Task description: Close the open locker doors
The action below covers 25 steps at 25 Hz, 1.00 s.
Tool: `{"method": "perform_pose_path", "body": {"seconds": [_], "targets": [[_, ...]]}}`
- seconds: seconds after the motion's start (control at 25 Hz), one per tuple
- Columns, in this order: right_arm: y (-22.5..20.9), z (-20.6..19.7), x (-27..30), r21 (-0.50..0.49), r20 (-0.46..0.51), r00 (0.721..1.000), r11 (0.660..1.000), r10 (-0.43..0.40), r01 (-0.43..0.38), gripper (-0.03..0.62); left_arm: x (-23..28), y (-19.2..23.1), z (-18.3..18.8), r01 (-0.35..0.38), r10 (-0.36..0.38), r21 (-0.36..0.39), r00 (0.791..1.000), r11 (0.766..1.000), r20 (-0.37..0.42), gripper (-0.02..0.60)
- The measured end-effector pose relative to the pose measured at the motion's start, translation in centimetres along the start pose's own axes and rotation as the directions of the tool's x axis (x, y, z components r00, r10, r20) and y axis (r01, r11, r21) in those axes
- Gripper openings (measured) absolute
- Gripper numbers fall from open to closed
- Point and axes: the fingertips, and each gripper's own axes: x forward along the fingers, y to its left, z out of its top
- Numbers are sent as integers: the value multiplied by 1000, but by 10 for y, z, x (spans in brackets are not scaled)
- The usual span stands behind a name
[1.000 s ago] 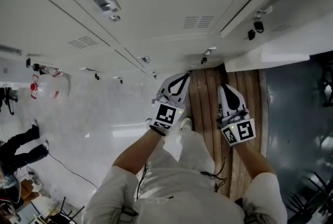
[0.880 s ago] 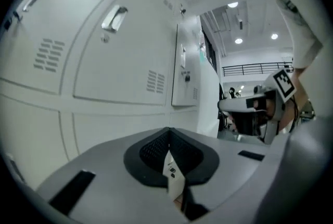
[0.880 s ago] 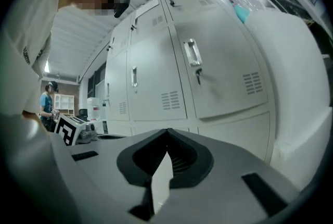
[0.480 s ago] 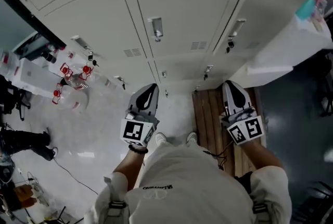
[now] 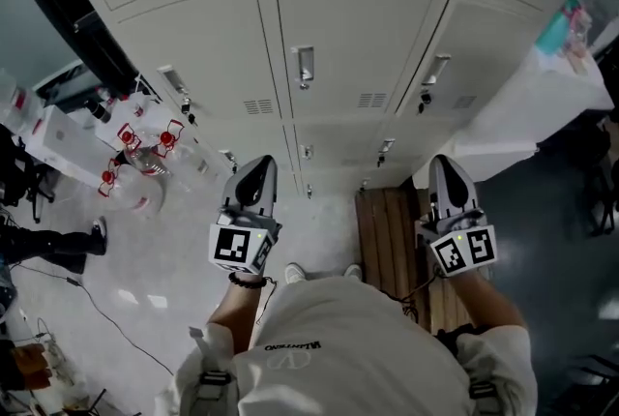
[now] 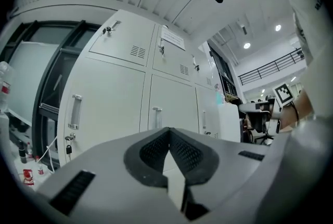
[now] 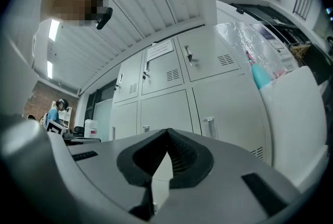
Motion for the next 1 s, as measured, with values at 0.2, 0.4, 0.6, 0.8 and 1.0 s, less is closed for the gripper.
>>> {"method": "perform_pose_path", "body": {"seconds": [0.2, 0.4, 0.6, 0.8, 1.0], "targets": [[8, -3, 3, -3, -4, 1000, 1000, 17, -17, 8, -5, 8, 1, -21, 20, 39, 1000, 999, 11, 3], [13, -7, 5, -13, -7, 1000, 999, 29, -29, 8, -6, 14, -3, -27, 27, 50, 1000, 998, 5, 3], [14, -9, 7, -18, -18, 999, 999, 32, -32, 8, -5, 13, -3, -20, 20, 59, 1000, 998, 3, 3], [15, -9, 10, -40, -23, 999, 998, 44, -45, 8, -3, 7, -4, -9, 9, 70, 1000, 998, -1, 3], [15, -10, 12, -35, -20, 999, 998, 47, -48, 8, 2, 1, -3, 0, 0, 65, 1000, 998, 4, 3]]}}
